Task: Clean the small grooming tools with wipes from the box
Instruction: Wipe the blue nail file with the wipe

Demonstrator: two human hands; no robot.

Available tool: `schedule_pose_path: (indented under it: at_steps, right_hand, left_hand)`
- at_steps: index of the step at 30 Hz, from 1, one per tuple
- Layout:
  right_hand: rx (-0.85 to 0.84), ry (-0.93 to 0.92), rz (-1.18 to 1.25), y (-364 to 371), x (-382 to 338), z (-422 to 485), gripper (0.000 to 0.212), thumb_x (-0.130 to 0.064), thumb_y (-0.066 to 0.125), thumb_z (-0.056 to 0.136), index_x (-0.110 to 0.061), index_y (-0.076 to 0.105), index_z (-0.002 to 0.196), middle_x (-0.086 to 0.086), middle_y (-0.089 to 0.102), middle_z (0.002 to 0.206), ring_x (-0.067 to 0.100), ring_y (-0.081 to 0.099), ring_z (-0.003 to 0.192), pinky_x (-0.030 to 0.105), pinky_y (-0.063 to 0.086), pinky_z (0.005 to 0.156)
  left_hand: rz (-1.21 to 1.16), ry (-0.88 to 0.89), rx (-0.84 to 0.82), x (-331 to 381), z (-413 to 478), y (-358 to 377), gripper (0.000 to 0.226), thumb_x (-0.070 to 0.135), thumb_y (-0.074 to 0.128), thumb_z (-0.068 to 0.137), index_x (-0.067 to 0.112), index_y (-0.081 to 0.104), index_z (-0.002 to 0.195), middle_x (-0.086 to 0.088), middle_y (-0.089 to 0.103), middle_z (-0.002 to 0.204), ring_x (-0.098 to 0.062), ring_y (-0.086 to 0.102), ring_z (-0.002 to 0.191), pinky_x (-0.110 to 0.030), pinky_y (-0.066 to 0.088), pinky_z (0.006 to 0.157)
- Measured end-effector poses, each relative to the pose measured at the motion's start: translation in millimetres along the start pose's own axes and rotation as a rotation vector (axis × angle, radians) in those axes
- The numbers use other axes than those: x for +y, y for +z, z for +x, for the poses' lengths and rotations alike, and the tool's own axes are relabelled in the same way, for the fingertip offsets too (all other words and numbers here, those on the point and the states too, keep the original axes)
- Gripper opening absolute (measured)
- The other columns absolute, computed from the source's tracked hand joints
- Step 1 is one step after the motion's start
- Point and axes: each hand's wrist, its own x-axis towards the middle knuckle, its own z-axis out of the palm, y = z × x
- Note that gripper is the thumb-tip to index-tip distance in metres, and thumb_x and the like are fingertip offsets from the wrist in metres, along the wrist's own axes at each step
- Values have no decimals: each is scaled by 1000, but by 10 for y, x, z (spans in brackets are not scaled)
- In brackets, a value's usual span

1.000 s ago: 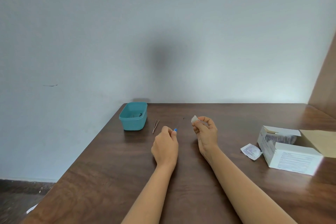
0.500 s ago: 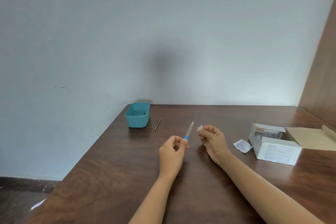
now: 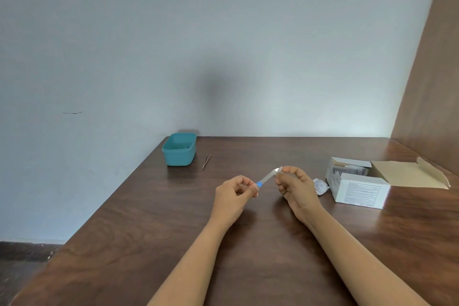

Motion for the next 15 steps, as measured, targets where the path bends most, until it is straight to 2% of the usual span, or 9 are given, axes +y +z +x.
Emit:
schedule_pose_path:
  at_steps: [7, 11, 15]
  right_hand:
    - [-31, -84, -104, -10, 1, 4, 17, 6, 62, 84, -10, 60, 87, 5, 74, 80, 7, 61, 61, 18, 52, 61]
    - [-23, -118, -119, -2, -36, -5, 21, 9, 63, 82, -11, 60, 85, 0, 73, 70, 7, 61, 57, 16, 53, 58]
    - [-18, -84, -103, 22, -38, -15, 20, 10, 63, 81, -10, 61, 87, 8, 71, 79, 14, 66, 68, 18, 54, 62]
  left_hand:
    - [36, 9, -14, -11, 26, 18, 13, 29, 69, 85, 17, 71, 80, 3, 74, 72, 4, 51, 54, -7, 37, 55]
    - [60, 21, -20, -30, 49, 25, 13, 32, 68, 85, 20, 71, 80, 5, 74, 72, 3, 53, 58, -6, 38, 57]
    - [78, 14, 3, -53, 80, 36, 14, 33, 67, 86, 21, 70, 80, 9, 73, 71, -2, 60, 64, -6, 39, 59]
